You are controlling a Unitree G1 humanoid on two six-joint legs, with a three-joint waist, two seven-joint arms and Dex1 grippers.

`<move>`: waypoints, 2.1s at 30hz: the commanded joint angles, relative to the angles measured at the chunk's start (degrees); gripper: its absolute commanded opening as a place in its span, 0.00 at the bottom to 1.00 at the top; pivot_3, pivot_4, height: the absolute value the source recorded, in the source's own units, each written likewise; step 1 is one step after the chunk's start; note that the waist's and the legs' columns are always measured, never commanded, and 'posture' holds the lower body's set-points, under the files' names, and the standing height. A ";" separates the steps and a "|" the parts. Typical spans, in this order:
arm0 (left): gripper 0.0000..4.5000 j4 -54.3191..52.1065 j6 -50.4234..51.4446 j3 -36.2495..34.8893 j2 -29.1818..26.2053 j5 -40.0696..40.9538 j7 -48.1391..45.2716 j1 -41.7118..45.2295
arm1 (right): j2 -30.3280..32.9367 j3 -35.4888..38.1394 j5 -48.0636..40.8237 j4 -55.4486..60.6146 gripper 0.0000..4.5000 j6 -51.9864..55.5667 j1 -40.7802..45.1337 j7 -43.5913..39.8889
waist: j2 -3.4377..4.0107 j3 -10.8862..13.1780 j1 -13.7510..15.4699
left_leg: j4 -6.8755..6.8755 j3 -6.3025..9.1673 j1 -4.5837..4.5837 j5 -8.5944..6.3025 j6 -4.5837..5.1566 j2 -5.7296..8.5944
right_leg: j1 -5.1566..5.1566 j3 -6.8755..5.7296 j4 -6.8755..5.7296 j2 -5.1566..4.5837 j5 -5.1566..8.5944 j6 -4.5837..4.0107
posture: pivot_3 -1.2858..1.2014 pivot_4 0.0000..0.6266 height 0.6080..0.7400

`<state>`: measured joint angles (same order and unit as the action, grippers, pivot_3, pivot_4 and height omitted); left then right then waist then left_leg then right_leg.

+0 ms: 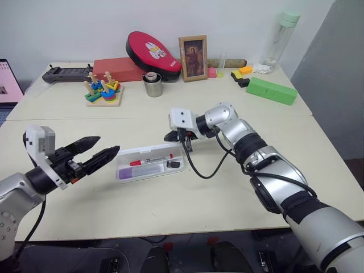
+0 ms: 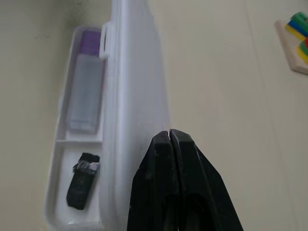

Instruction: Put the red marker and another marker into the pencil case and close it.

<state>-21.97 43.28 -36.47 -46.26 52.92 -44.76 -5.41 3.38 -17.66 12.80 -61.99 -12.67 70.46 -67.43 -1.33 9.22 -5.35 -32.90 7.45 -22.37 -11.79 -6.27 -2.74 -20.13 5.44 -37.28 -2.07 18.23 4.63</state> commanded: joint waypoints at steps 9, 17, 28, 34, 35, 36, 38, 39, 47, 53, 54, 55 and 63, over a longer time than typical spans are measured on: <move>1.00 -3.36 -0.30 -6.89 -3.25 -0.92 -5.09 -10.98 | -0.52 -3.15 1.91 4.30 0.00 2.87 -4.15 2.38 | 0.00 0.00 0.42 | -0.01 0.00 0.05 0.00 -0.01 -0.01 | 0.02 -0.01 -0.04 0.00 0.00 0.01 | 0.52 0.24 1.00; 1.00 -2.59 -0.34 -6.79 -4.08 -1.72 -5.89 -11.75 | -1.24 -5.38 3.22 4.32 0.00 4.12 -6.05 4.74 | 0.00 0.00 0.36 | 0.01 -0.02 0.37 -0.01 -0.01 -0.02 | 0.06 0.01 -0.05 0.00 0.01 0.00 | 0.52 0.24 1.00; 1.00 -2.15 -0.13 -5.41 -4.46 -1.99 -5.64 -9.77 | -0.62 -10.72 8.71 2.62 0.00 5.28 -7.97 10.58 | -0.03 -0.04 0.35 | 0.00 -0.04 0.86 0.01 -0.02 -0.02 | 0.34 0.06 -0.15 0.00 0.03 0.00 | 0.52 0.24 1.00; 1.00 -2.14 0.06 -5.15 -4.40 -2.09 -5.34 -8.97 | -1.15 -9.21 5.21 7.14 0.00 5.38 -9.26 6.07 | -0.03 -0.04 0.44 | 0.00 -0.06 1.33 0.00 -0.03 -0.02 | 0.83 0.10 -0.09 0.00 0.32 -0.02 | 0.52 0.24 1.00; 1.00 -2.05 0.08 -5.20 -4.36 -2.12 -5.26 -8.84 | -1.44 -8.57 4.30 7.92 0.00 5.77 -9.39 5.50 | -0.03 -0.04 0.44 | 0.00 -0.06 1.33 -0.01 -0.03 -0.02 | 0.83 0.10 -0.10 0.00 0.30 0.01 | 0.52 0.24 1.00; 1.00 -1.93 0.13 -5.27 -4.27 -2.08 -5.05 -8.64 | -1.77 -7.44 2.63 9.14 0.00 6.20 -9.45 4.52 | -0.03 -0.04 0.37 | 0.01 -0.06 1.33 -0.01 -0.04 -0.02 | 0.83 0.10 -0.10 0.00 0.27 0.05 | 0.52 0.24 1.00; 1.00 -1.89 0.26 -5.24 -4.09 -1.98 -4.70 -8.39 | -2.09 -4.23 -1.42 11.90 0.00 9.02 -9.21 2.85 | -0.03 -0.04 0.37 | 0.08 -0.05 1.31 -0.07 -0.09 -0.03 | 0.79 0.09 -0.10 0.00 0.21 -0.17 | 0.52 0.24 1.00; 1.00 -1.86 0.30 -5.19 -4.00 -1.96 -4.52 -8.26 | -2.06 -2.99 -2.83 12.89 0.00 10.19 -9.03 2.65 | -0.02 -0.03 0.37 | 0.10 -0.05 1.29 -0.10 -0.13 -0.03 | 0.77 0.09 -0.10 0.01 0.21 -0.17 | 0.52 0.24 1.00; 1.00 11.10 -7.08 -3.73 -3.13 -10.95 2.65 1.05 | 4.62 10.54 -13.17 20.78 0.11 20.44 -9.82 9.74 | -0.03 -0.03 1.05 | 0.07 0.11 0.44 -0.10 -0.18 0.00 | 0.06 -0.10 -0.12 0.01 0.17 -0.18 | 0.52 0.24 1.00; 1.00 19.72 -13.13 0.26 -1.83 -17.90 4.68 5.62 | 12.80 17.39 -16.75 29.80 0.43 28.73 -14.60 15.64 | -0.06 -0.04 1.36 | 0.09 0.04 0.37 -0.11 -0.17 0.00 | 0.16 -0.05 0.11 0.00 0.15 -0.16 | 0.52 0.24 1.00; 1.00 21.25 -13.88 0.55 -1.79 -18.51 4.59 6.29 | 14.20 18.14 -17.27 31.86 0.48 30.10 -15.91 15.95 | -0.05 -0.04 1.34 | 0.09 0.02 0.29 -0.11 -0.17 0.00 | 0.19 -0.01 0.07 0.00 0.15 -0.16 | 0.52 0.24 1.00; 1.00 22.57 -14.40 0.78 -1.83 -18.89 4.45 6.96 | 15.44 18.72 -17.83 33.86 0.54 31.71 -17.16 16.04 | -0.06 -0.04 1.35 | 0.11 0.03 0.23 -0.11 -0.16 0.00 | 0.14 -0.01 0.07 0.00 0.15 -0.17 | 0.52 0.24 1.00; 1.00 29.59 -18.12 2.06 -2.57 -22.79 3.13 8.83 | 21.46 20.28 -20.74 47.50 0.94 41.08 -26.32 19.44 | -0.05 -0.04 0.75 | 0.11 -0.04 0.22 -0.11 -0.15 0.00 | 0.13 0.06 0.10 0.00 0.15 -0.16 | 0.52 0.24 1.00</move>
<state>8.02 26.57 -33.84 -47.56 30.66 -40.97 2.90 24.18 1.28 -6.03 -18.98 26.95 44.24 -49.11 -1.38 9.19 -4.60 -32.79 7.42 -22.15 -11.90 -6.41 -2.74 -20.01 5.50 -37.17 -2.07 18.37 4.49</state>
